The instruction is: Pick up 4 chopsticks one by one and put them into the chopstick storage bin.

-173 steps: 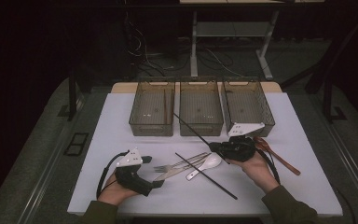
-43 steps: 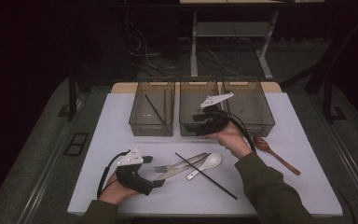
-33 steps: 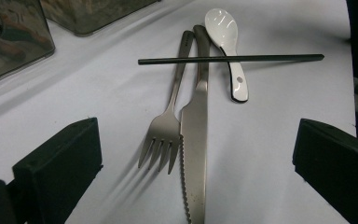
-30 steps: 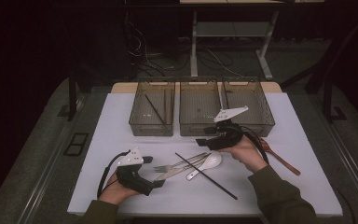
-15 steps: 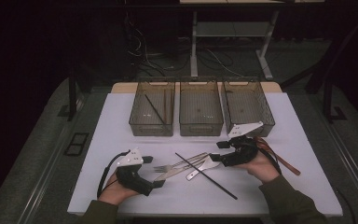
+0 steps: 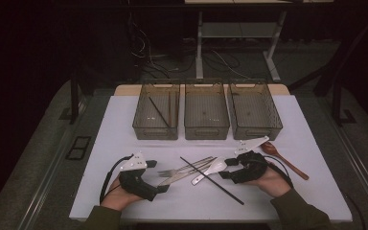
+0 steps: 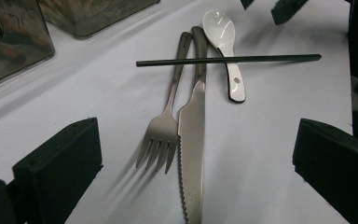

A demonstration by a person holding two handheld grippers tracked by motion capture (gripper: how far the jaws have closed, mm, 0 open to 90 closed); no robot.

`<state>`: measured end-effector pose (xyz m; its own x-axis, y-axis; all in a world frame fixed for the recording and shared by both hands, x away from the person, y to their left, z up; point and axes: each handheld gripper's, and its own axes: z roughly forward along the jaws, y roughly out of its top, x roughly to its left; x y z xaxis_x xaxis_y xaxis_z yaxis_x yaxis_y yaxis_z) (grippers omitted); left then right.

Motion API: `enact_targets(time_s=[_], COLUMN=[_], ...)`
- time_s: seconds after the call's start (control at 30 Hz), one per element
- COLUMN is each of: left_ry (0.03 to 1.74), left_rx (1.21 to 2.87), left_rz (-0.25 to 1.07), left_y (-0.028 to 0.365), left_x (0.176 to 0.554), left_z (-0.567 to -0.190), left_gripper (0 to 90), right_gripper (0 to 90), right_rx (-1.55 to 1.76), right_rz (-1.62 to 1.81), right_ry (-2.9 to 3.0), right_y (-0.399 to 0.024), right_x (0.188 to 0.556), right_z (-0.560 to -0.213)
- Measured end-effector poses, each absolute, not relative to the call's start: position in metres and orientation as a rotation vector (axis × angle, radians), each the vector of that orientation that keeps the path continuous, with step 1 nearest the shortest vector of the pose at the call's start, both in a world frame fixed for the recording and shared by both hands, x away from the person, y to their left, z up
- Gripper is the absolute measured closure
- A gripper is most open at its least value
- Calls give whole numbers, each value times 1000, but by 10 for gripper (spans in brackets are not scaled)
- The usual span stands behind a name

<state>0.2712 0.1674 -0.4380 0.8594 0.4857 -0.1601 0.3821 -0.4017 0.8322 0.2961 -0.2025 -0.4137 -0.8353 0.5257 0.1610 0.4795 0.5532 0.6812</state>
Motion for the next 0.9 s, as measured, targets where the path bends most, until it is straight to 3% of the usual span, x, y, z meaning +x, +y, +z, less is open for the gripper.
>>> enact_targets(time_s=[0.9], left_ry=[633], left_rx=[2040], left_rz=[131], left_y=[166], left_x=[271], left_z=[-438], left_gripper=[4], right_gripper=[683], right_rx=[674], right_rz=[951], right_ry=[2905], right_y=[-178], right_x=[275], right_z=[-435])
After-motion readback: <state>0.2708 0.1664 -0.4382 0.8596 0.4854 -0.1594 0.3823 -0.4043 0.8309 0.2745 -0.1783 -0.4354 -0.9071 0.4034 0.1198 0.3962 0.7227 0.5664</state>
